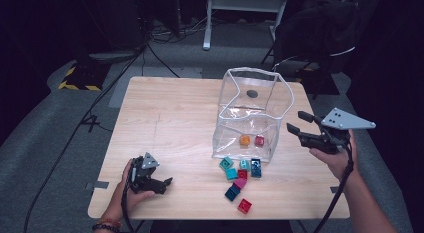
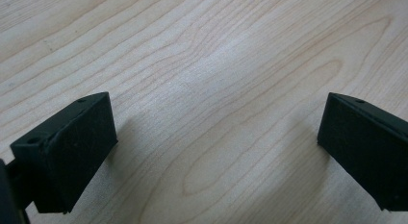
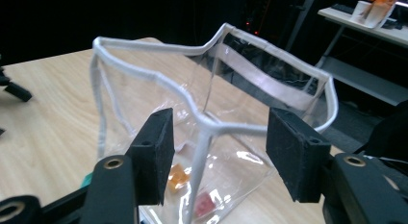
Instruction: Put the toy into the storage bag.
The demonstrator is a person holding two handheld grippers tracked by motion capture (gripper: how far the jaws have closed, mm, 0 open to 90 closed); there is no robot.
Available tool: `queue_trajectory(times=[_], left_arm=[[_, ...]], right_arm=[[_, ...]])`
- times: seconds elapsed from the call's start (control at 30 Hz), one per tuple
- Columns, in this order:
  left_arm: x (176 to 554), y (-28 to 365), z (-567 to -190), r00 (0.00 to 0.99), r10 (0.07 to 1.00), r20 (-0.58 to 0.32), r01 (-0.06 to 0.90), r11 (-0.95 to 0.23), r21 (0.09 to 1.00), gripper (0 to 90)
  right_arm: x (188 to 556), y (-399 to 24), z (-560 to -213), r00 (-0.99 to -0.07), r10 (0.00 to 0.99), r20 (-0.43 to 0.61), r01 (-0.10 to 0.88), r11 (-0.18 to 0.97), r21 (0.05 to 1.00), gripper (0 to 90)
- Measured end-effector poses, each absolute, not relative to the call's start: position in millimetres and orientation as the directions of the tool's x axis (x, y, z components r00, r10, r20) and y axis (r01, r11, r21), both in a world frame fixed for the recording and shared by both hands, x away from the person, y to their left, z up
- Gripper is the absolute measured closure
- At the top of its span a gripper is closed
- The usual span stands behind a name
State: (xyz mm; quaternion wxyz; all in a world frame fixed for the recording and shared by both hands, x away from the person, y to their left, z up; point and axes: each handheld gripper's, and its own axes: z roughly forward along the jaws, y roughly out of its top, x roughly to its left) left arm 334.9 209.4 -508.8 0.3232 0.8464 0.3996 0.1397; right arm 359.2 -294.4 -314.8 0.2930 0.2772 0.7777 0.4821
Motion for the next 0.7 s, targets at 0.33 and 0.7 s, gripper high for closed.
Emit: queue_trajectory(times=[0.33, 0.7], left_arm=[[334.9, 209.4, -508.8, 0.642, 0.767, -0.022, 0.586, -0.472, 0.659, 0.3], [334.9, 209.4, -508.8, 0.642, 0.767, -0.022, 0.586, -0.472, 0.659, 0.3]], right_arm=[[333.3, -294.3, -360.9, -0.708, 0.688, -0.158, 0.186, 0.398, 0.899, 43.8], [325.1, -274.6, -437.2, -0.764, 0.642, -0.061, 0.301, 0.438, 0.847, 42.2]])
